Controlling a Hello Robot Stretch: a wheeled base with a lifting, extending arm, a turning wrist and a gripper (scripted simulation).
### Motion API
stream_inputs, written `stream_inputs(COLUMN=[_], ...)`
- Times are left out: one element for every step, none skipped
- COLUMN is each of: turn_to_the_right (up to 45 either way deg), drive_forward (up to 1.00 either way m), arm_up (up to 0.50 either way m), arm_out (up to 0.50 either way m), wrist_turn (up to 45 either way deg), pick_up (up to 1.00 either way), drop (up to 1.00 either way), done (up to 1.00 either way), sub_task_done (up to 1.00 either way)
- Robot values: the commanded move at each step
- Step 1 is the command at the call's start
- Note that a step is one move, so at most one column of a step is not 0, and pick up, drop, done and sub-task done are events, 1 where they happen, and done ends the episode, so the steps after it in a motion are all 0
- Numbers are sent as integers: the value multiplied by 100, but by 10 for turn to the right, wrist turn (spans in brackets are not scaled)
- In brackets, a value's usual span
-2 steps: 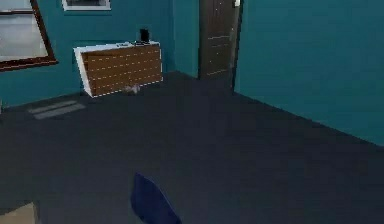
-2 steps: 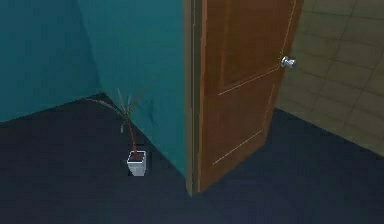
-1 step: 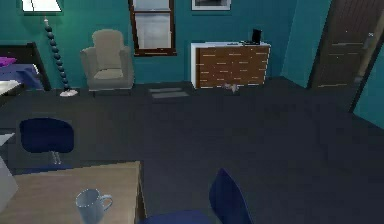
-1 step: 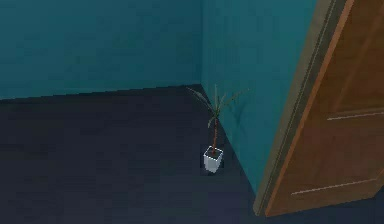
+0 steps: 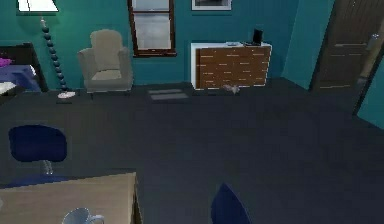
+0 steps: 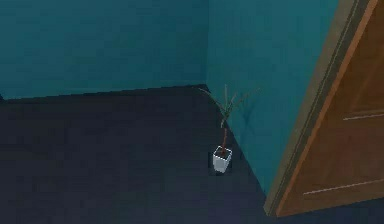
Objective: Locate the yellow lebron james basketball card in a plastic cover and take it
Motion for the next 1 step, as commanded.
stream_inputs(turn_to_the_right=[-450], drive_forward=[0], arm_up=[0], arm_out=[0], wrist_turn=[0], pick_up=[0], drop=[0], done=[0], sub_task_done=[0])
